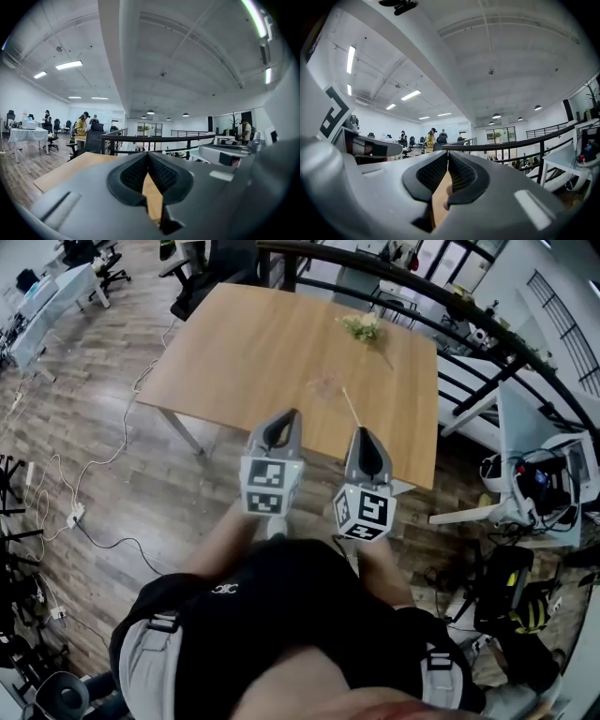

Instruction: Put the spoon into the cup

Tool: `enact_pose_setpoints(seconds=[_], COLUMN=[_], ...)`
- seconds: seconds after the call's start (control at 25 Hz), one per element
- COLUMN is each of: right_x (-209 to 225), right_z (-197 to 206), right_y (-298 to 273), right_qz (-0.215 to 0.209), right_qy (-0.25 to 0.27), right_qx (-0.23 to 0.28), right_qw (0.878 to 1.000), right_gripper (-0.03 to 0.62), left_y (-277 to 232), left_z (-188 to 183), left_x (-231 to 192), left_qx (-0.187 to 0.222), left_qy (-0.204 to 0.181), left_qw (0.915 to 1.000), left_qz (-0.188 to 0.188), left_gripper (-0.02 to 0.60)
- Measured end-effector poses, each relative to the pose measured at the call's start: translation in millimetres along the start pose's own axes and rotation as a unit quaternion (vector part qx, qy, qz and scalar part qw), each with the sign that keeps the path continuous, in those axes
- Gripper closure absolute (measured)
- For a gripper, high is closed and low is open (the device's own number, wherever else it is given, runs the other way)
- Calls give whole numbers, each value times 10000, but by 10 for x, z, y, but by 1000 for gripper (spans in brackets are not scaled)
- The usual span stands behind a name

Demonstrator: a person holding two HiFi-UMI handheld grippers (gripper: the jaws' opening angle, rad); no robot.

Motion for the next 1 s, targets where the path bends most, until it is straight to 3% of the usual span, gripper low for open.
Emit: enact_pose_setpoints(seconds=[0.44,0.68,1.0], right_x=[-135,63,357], right_z=[-153,-153,-92], right_y=[-908,-1210,-1543], right_qz=[182,304,292], right_qy=[84,-119,-201], right_qx=[-108,-191,-271], right_qw=[9997,9993,9990], right_gripper=[583,583,583], left_y=[-688,-1006,-1413], left_z=[-150,-207,-276], left_x=[-649,-705,-693], left_qx=[-158,-244,-329], left_qy=[9,26,11], left_qw=[9997,9990,9990], left_qz=[194,364,298], left_gripper=[571,571,571])
Point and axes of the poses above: the fingertips, and each gripper's own axes: y backward along the fingers, x to its right, z out of its underside, the point moved 2 cm from there along y, backward along the fingers, and after that the axes turned 13 degrees about -x, right-handed, at the moved point
